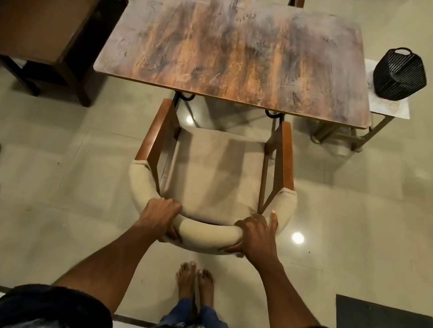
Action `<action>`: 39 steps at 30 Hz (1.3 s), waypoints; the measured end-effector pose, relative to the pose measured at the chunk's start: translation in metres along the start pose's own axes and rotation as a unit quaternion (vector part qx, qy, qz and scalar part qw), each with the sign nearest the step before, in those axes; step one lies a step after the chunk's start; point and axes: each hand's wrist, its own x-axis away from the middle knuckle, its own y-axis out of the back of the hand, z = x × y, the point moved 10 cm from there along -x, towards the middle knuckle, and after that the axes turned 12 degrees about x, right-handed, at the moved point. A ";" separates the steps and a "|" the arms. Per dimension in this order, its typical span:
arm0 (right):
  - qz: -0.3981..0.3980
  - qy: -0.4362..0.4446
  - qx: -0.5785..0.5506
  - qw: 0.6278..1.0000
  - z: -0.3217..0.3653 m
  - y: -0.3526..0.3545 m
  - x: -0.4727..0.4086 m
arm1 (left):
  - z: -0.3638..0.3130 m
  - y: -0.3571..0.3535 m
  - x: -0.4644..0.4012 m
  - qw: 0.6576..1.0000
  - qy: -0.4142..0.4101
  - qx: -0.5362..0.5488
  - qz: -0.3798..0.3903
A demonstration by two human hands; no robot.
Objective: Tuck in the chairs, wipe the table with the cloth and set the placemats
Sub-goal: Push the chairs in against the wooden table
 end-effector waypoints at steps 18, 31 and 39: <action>-0.095 -0.216 -0.191 0.953 0.005 -0.007 0.046 | 0.031 -0.047 0.025 0.907 0.155 0.379 -0.102; -0.020 -0.201 -0.152 0.967 0.006 0.002 0.019 | 0.037 -0.044 0.001 0.918 0.118 0.371 -0.074; 0.002 -0.197 -0.156 0.968 -0.003 0.004 -0.003 | 0.042 -0.033 -0.017 0.914 0.128 0.378 -0.074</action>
